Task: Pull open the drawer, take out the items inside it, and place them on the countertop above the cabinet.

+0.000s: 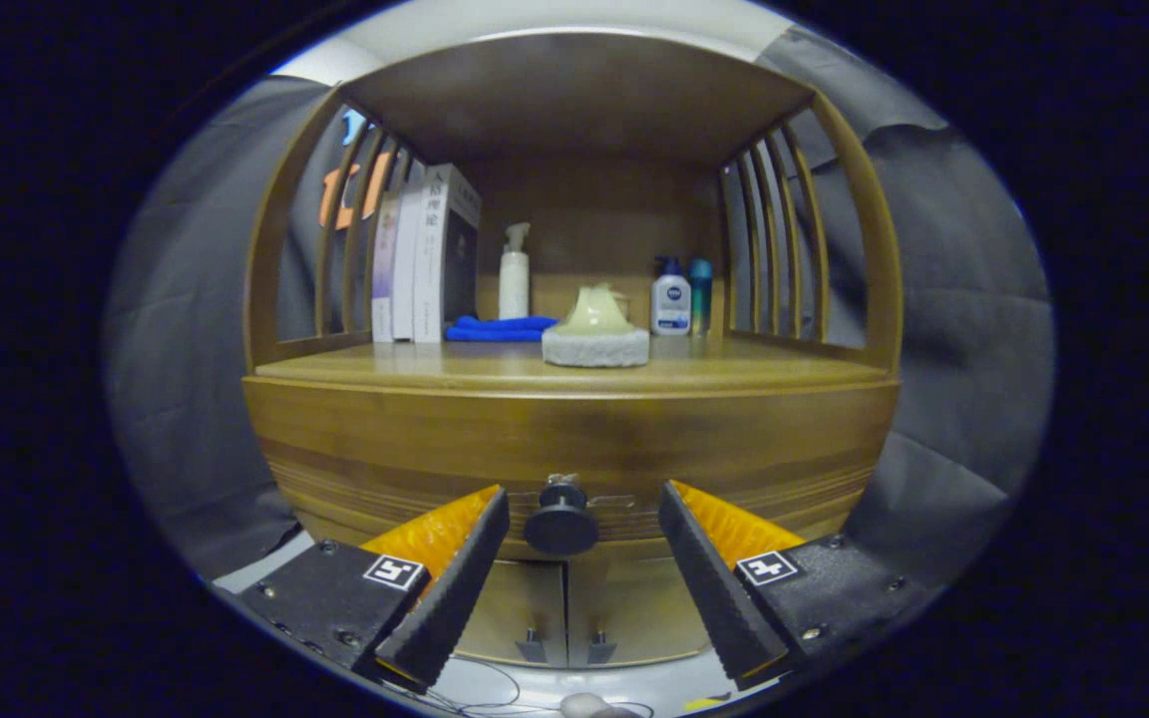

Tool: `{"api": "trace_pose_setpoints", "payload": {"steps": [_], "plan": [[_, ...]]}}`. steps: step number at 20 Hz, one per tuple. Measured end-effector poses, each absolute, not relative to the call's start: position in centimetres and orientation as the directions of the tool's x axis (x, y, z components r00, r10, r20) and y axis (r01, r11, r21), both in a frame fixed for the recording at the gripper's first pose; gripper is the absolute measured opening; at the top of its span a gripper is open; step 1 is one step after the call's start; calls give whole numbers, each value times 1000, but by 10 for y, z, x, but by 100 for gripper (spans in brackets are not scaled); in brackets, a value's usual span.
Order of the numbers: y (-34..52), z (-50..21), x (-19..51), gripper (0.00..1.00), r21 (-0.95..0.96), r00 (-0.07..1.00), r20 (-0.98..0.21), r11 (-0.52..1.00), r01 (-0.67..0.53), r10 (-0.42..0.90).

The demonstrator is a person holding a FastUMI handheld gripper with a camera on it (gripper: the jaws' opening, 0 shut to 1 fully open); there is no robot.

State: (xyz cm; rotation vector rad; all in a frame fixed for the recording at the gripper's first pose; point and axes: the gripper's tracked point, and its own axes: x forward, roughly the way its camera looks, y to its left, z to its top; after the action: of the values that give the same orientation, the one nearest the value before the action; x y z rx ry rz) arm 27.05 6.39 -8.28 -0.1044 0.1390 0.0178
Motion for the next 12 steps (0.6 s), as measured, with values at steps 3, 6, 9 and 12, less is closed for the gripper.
{"api": "trace_pose_setpoints", "payload": {"steps": [3, 6, 9, 12], "plan": [[56, -61, 211, 99, -86, 993, -120, 996, -18, 8], [50, -40, 161, 99, -45, 995, -96, 999, -18, 14], [45, -22, 122, 99, -22, 997, -75, 1000, -15, 13], [35, -16, 88, 99, -12, 998, -55, 1000, 1, -2]]}}
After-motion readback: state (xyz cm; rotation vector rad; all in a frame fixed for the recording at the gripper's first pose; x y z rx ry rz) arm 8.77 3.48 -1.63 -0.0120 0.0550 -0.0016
